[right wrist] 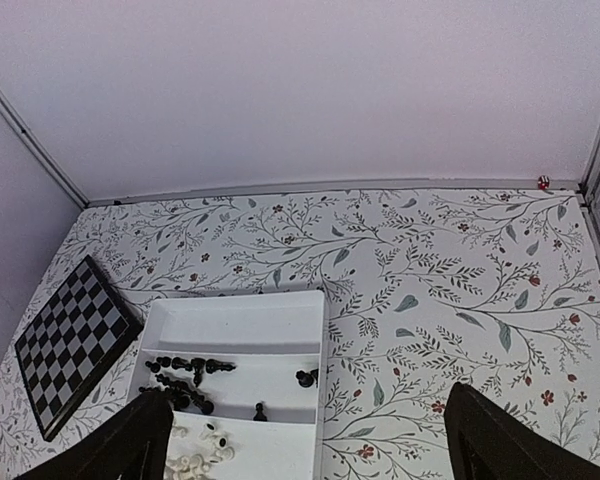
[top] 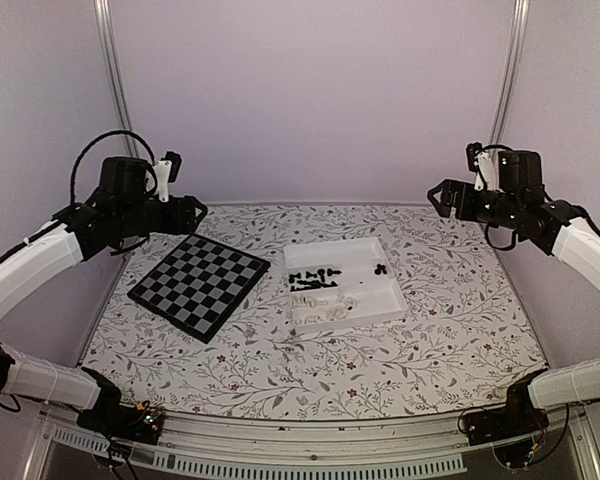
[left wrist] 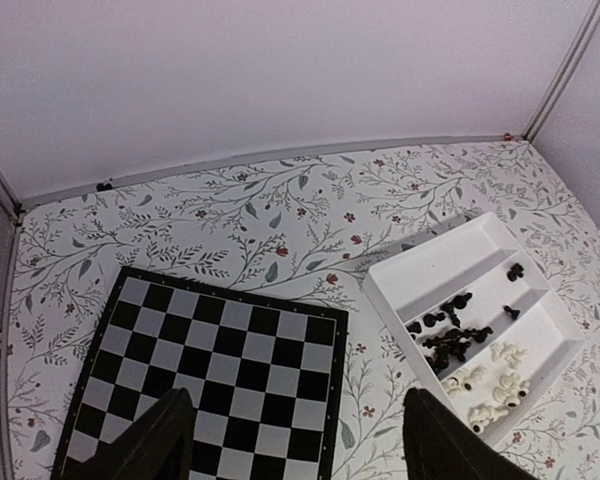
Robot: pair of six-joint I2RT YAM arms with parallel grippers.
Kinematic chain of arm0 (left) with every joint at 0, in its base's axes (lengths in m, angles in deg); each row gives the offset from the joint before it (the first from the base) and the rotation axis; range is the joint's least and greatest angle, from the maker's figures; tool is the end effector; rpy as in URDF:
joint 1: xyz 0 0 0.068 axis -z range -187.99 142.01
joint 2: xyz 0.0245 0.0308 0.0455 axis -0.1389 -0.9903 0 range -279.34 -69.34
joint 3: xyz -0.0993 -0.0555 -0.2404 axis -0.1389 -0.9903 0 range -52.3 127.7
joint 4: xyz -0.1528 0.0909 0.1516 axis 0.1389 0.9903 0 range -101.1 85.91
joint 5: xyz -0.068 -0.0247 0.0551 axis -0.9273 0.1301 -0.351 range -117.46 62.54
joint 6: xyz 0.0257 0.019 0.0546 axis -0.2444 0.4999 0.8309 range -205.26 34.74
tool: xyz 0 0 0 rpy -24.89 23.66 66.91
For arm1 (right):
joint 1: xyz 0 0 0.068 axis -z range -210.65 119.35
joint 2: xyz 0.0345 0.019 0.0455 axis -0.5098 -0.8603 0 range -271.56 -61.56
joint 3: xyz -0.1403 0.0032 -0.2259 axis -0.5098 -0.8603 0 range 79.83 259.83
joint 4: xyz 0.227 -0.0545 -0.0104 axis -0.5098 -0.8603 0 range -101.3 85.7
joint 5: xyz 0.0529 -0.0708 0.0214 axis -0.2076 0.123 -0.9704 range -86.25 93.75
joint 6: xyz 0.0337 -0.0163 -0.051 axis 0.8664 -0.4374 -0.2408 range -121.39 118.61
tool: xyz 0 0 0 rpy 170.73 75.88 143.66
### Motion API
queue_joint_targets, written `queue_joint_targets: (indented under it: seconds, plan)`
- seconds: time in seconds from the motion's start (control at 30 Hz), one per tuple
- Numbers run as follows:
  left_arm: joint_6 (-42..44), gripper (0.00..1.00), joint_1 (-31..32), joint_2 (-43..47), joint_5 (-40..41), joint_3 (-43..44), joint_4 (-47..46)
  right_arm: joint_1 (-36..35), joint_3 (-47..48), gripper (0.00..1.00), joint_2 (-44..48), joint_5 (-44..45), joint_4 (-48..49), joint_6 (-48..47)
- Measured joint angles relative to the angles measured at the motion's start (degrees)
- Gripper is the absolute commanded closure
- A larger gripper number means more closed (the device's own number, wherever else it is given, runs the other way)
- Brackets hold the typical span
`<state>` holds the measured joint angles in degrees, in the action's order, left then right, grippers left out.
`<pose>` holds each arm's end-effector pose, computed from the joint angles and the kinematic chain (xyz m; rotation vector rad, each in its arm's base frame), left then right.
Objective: Set up the chess pieces on the board
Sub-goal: Adjust the storage box at the center of the board.
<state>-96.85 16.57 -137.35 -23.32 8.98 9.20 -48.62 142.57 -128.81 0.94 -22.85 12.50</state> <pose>0.2320 -0.1021 0.3305 0.1869 2.0477 -0.3200 0.2395 0.0802 0.3453 -0.1034 1.9929 0.4092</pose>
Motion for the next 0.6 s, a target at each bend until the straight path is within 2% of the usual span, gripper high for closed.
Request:
queue_joint_targets:
  seconds: [0.2,0.4,0.6]
  plan:
    - [-3.2,0.29,0.0,-1.7,-6.8,0.7,3.8,-0.5,0.1,0.06,-1.9,-2.7,-3.9,-0.5]
    - [-6.3,0.28,-0.4,-3.3,-8.4,0.6,8.9,-0.9,0.3,0.13,-4.5,-7.5,-7.2,-1.9]
    - [-8.9,0.38,-2.3,-6.4,-10.7,-1.4,11.7,-1.2,0.1,0.18,-7.6,-11.6,-10.3,-2.3]
